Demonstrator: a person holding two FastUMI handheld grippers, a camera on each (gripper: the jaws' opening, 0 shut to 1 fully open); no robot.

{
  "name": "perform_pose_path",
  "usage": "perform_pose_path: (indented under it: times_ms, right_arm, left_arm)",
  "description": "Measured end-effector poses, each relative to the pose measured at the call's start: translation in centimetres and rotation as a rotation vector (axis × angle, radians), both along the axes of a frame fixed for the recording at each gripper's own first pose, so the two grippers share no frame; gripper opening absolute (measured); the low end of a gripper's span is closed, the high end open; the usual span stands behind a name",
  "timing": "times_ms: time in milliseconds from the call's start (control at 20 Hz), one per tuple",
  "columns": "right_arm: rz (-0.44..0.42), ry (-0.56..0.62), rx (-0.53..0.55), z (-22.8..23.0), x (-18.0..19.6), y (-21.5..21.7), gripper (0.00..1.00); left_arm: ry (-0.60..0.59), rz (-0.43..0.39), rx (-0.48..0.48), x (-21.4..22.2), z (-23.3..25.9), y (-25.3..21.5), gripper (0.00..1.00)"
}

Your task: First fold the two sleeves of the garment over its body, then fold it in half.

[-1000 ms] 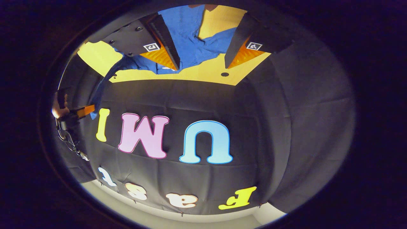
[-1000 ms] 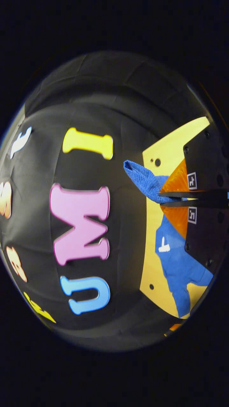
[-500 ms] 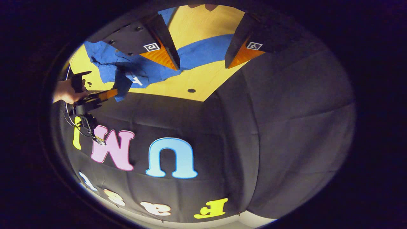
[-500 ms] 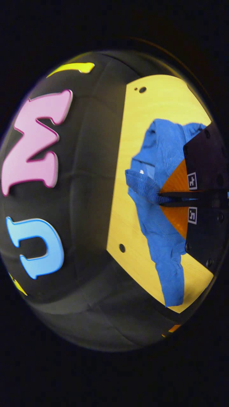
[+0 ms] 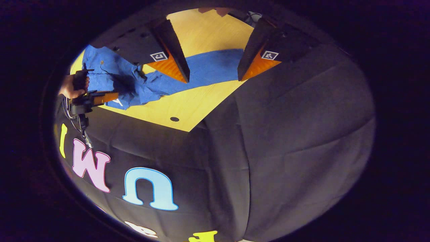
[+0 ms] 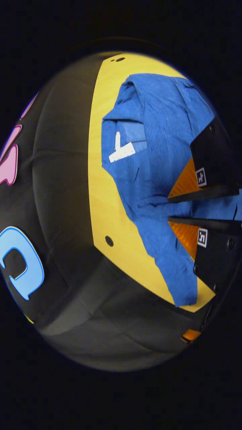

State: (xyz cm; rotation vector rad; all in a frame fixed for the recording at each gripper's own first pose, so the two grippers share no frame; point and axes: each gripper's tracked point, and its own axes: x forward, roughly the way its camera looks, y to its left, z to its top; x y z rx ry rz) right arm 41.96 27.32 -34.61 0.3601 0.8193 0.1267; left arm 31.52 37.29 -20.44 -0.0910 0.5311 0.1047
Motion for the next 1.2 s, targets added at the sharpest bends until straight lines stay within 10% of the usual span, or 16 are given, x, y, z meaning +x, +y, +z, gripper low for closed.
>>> perform_pose_path:
  times_ms: [200, 300, 650, 1200]
  right_arm:
    - [0.049, -0.027, -0.039, 2.1, -1.4, -0.9, 0.88]
    - [0.098, -0.094, -0.110, 5.2, -2.8, -2.4, 0.96]
    - [0.134, -0.288, -0.168, 17.6, -13.6, -6.8, 0.96]
    - [-0.177, -0.294, -0.137, 22.7, -26.8, -16.8, 0.96]
  left_arm:
    - [0.030, 0.018, -0.008, 2.1, -2.8, 2.1, 0.83]
    - [0.072, 0.021, 0.015, 3.0, -4.1, 2.3, 0.84]
    - [0.316, 0.085, -0.009, 4.4, -9.4, 3.8, 0.84]
    - [0.514, 0.141, -0.118, 4.2, -14.6, 5.2, 0.85]
